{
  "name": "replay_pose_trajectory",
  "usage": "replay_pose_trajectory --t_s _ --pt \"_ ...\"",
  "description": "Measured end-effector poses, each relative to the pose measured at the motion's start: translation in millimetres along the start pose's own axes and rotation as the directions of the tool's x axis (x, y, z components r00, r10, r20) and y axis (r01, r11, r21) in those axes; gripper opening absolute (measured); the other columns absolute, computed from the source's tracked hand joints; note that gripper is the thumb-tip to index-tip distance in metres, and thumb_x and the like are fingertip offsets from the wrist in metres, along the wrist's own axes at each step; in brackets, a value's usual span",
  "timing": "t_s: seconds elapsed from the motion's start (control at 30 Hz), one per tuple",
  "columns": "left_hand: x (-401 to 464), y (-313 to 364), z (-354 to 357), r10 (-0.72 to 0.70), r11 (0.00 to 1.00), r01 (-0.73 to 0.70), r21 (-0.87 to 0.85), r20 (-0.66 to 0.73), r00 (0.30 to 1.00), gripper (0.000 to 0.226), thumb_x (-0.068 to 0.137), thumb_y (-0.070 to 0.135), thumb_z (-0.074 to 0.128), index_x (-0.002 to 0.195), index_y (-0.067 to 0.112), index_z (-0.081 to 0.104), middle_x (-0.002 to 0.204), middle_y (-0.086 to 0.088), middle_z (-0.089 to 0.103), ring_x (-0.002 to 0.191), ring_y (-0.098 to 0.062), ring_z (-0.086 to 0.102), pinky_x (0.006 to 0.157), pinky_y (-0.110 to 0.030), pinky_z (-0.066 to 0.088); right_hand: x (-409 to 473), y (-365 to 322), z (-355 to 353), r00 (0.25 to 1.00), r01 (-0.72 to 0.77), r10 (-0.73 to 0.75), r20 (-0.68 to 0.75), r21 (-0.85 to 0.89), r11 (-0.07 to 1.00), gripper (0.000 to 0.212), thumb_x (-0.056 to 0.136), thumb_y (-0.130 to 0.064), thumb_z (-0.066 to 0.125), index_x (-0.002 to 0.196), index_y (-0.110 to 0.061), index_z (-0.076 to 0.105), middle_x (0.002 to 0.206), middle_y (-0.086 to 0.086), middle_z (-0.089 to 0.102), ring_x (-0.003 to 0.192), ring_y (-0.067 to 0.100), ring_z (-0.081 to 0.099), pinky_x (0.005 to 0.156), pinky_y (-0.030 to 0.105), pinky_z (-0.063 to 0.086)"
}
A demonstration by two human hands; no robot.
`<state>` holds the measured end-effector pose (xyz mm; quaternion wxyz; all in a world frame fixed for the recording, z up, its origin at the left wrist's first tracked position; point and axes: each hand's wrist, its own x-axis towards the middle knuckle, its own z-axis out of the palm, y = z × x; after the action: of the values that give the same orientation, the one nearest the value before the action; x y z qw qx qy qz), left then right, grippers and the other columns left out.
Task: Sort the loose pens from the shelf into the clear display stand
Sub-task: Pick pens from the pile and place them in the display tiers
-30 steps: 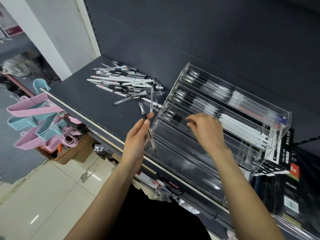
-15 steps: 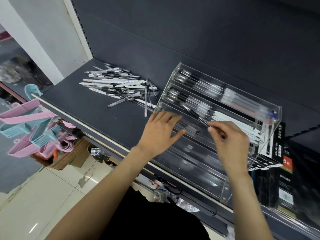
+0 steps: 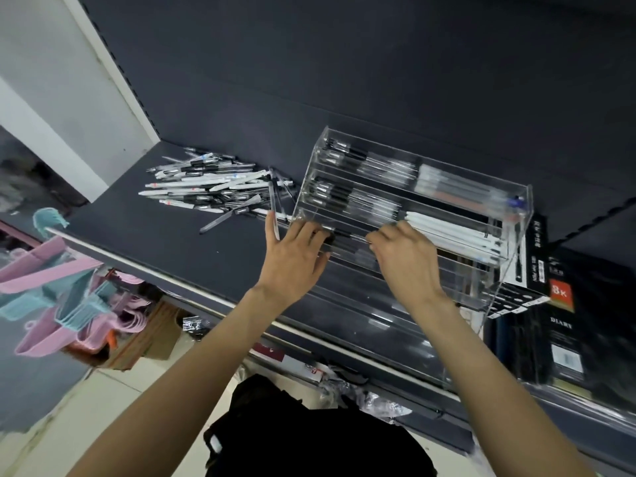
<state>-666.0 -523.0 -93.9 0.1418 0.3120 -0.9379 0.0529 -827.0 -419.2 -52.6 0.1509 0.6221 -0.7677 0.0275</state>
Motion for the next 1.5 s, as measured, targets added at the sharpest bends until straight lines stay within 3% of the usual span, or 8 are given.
replay_pose_trajectory --t_s 0.23,0.37,0.5,0.77,1.13,1.23,1.37,1.5 --pt "-2.3 -1.7 -0.4 0.039 0.999 -0.040 -0.016 -0.027 0.999 0.032 0.087 0.034 0.055 0.113 0.019 0.065 0.107 0.000 0.064 0.108 -0.021 0.059 0.105 -0.067 0.020 22.6 -12.9 -9.1 0.980 0.145 -0.138 0.144 -0.037 0.989 0.034 0.034 0.006 0.083 0.049 -0.015 0.060 0.047 -0.002 0.052 0.040 0.016 0.051 0.040 0.017 0.028" --pt "-5.2 -15.5 -9.0 0.046 0.982 -0.083 -0.168 -0.215 0.976 0.024 0.088 0.025 0.060 0.111 0.020 0.066 0.103 0.005 0.066 0.103 -0.016 0.060 0.109 -0.055 0.027 23.1 -17.7 -8.8 0.950 0.152 -0.135 0.281 -0.037 0.988 0.028 0.069 0.007 0.068 0.090 -0.011 0.066 0.085 0.002 0.064 0.071 0.020 0.064 0.052 0.026 0.038" --pt "-20.2 -71.8 -22.4 -0.165 0.919 0.015 -0.395 -0.349 0.922 0.014 0.088 0.019 0.052 0.098 0.014 0.060 0.083 0.001 0.063 0.080 -0.020 0.060 0.082 -0.032 0.040 15.2 -33.8 -19.6 0.999 -0.031 0.034 -0.015 0.163 0.986 0.027 0.074 0.000 0.073 0.095 -0.017 0.071 0.079 -0.003 0.068 0.053 0.016 0.062 0.043 0.025 0.050" --pt "-7.3 -190.3 30.2 -0.285 0.831 0.374 -0.412 0.261 0.922 0.036 0.084 0.009 0.064 0.118 0.004 0.056 0.114 -0.016 0.059 0.105 -0.037 0.055 0.085 -0.044 0.046 44.6 -160.0 -27.9 0.992 -0.116 0.122 0.042 0.704 0.701 0.023 0.092 -0.015 0.054 0.110 -0.023 0.065 0.103 -0.010 0.064 0.072 -0.005 0.050 0.066 0.023 0.052" --pt "20.8 -215.8 56.6 -0.098 0.946 0.214 -0.242 0.419 0.903 0.025 0.093 0.021 0.057 0.117 0.014 0.053 0.112 -0.008 0.064 0.100 -0.029 0.062 0.077 -0.038 0.048 157.0 -193.7 87.3 0.787 -0.582 0.512 0.345 0.139 0.801 0.032 0.093 -0.017 0.053 0.125 -0.010 0.049 0.122 0.009 0.057 0.111 0.029 0.055 0.080 0.038 0.051" --pt "10.1 -234.4 45.2 -0.211 0.716 0.439 -0.542 0.432 0.877 0.019 0.091 0.018 0.061 0.109 0.014 0.063 0.094 0.000 0.071 0.087 -0.020 0.067 0.074 -0.032 0.050 159.1 -194.8 99.1 0.770 -0.597 0.552 0.321 0.055 0.800 0.028 0.094 -0.008 0.047 0.122 -0.008 0.048 0.113 0.012 0.063 0.102 0.031 0.062 0.074 0.039 0.052" --pt "-10.2 -251.2 1.2 -0.112 -0.167 0.597 -0.785 0.617 0.779 0.025 0.095 0.005 0.054 0.119 0.005 0.060 0.094 -0.002 0.070 0.077 -0.010 0.068 0.071 -0.023 0.056 157.0 -196.7 86.0 0.750 -0.658 0.591 0.297 0.241 0.714 0.020 0.093 -0.013 0.053 0.113 -0.010 0.055 0.096 0.010 0.069 0.088 0.032 0.066 0.071 0.039 0.052" --pt "-21.6 -255.2 -31.0 -0.110 -0.389 0.485 -0.783 0.562 0.820 0.028 0.094 0.005 0.052 0.117 0.018 0.059 0.095 -0.004 0.072 0.085 -0.017 0.069 0.075 -0.029 0.057 143.4 -212.3 37.8 0.699 -0.585 0.511 0.500 0.811 0.007 0.025 0.088 -0.007 0.063 0.112 -0.011 0.059 0.080 0.000 0.066 0.079 0.022 0.064 0.070 0.038 0.056"
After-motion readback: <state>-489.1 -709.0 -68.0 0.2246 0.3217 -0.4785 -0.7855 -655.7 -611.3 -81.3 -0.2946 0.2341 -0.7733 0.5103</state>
